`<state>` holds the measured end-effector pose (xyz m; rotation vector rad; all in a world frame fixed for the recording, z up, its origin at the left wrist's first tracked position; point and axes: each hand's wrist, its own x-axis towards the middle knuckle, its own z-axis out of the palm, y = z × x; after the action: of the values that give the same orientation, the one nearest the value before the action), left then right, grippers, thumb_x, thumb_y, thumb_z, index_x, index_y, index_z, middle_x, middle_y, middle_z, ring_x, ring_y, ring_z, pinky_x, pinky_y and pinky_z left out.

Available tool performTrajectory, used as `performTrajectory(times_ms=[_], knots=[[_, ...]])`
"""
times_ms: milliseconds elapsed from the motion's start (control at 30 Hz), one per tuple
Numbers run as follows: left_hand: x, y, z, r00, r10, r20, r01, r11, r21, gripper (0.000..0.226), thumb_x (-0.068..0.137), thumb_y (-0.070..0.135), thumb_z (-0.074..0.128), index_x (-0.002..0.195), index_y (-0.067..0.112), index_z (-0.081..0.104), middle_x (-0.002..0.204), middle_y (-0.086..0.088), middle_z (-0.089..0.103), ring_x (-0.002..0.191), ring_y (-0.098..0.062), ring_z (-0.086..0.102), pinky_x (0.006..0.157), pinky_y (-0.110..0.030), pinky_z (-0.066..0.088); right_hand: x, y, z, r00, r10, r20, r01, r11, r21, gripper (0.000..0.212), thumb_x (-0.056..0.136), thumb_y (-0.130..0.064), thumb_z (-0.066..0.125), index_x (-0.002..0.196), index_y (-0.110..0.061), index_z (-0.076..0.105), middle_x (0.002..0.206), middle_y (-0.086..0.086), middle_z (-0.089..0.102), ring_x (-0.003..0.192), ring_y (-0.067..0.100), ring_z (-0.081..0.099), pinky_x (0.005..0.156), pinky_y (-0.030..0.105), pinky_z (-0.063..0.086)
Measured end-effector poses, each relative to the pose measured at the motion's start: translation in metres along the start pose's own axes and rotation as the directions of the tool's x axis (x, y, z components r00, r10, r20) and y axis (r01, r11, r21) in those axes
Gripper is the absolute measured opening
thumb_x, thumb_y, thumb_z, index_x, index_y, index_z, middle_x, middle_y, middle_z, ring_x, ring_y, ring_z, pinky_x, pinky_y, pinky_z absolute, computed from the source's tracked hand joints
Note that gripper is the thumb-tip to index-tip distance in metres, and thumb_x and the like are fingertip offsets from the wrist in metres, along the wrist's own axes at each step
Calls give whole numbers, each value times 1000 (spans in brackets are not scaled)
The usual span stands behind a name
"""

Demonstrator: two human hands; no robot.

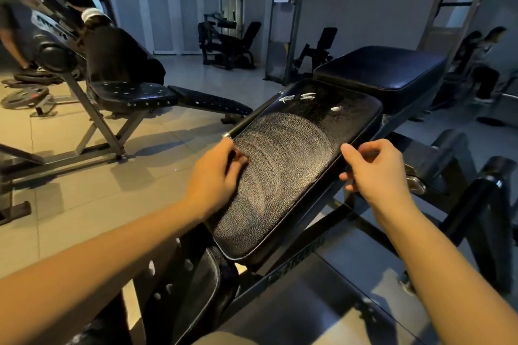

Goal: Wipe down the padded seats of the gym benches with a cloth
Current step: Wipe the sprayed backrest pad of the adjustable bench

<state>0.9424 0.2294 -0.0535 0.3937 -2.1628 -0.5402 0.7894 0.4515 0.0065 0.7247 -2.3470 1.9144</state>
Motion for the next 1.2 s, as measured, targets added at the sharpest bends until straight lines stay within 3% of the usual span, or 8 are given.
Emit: performTrajectory(times_ms=[167, 233, 333, 433, 633, 733, 900, 1200], knots=[[-53, 22, -5, 832, 447, 327, -470, 882, -11, 19, 97, 29, 65, 88, 32, 48, 87, 31, 38, 79, 13, 41, 71, -7, 32, 0, 2, -1, 1000, 6, 6, -6, 999, 38, 31, 97, -31, 69, 116, -13, 52, 101, 6, 60, 72, 21, 71, 59, 35, 58], [-42, 0, -13, 875, 407, 263, -423, 906, 8, 20, 98, 30, 65, 89, 33, 47, 87, 27, 46, 77, 6, 47, 68, -13, 36, 1, 2, -1, 1000, 11, 10, -12, 999, 47, 31, 97, -31, 69, 117, -13, 52, 100, 5, 59, 72, 21, 71, 59, 35, 59], [8, -40, -19, 996, 50, 69, -61, 984, 165, 21, 100, 36, 56, 90, 21, 44, 80, 6, 52, 78, -23, 56, 65, -34, 34, 3, 4, -1, 1000, 16, 15, -17, 999, 49, 31, 96, -31, 69, 116, -14, 52, 102, 6, 59, 74, 21, 71, 59, 33, 57], [37, -33, -4, 978, -207, -25, 208, 974, 91, 25, 101, 35, 58, 94, 15, 45, 82, 0, 56, 84, -30, 58, 66, -36, 32, 5, 3, -2, 999, 23, 34, -24, 999, 47, 31, 96, -31, 70, 114, -14, 52, 104, 9, 60, 74, 20, 69, 58, 32, 59], [-31, 44, 5, 898, 400, 185, -387, 916, -102, 13, 99, 31, 59, 96, 23, 50, 88, 14, 48, 77, -5, 43, 71, -17, 36, 8, 5, -7, 999, 13, 51, -15, 999, 32, 28, 95, -33, 71, 108, -16, 53, 104, 7, 60, 75, 20, 70, 58, 32, 60], [-3, 10, -1, 933, 332, 139, -336, 942, 4, 16, 99, 32, 60, 93, 19, 52, 81, 19, 47, 75, -3, 41, 67, -22, 39, 8, 6, -5, 998, 13, 62, -15, 999, 33, 30, 95, -33, 70, 111, -14, 52, 104, 7, 59, 75, 20, 70, 60, 34, 60], [62, -11, 17, 989, -141, -52, 146, 985, 97, 23, 102, 32, 58, 92, 22, 40, 80, 8, 51, 75, -18, 47, 66, -33, 29, 9, 8, -5, 997, 19, 70, -22, 999, 38, 30, 95, -33, 69, 110, -14, 51, 106, 10, 58, 73, 19, 68, 56, 32, 57], [-35, 54, 5, 917, 344, 199, -345, 938, -32, 21, 101, 33, 57, 95, 14, 56, 88, 6, 56, 78, -9, 50, 70, -24, 39, 14, 3, -11, 988, 69, 141, -74, 997, 31, 35, 95, -33, 70, 114, -11, 51, 100, 8, 61, 79, 21, 68, 58, 31, 57]])
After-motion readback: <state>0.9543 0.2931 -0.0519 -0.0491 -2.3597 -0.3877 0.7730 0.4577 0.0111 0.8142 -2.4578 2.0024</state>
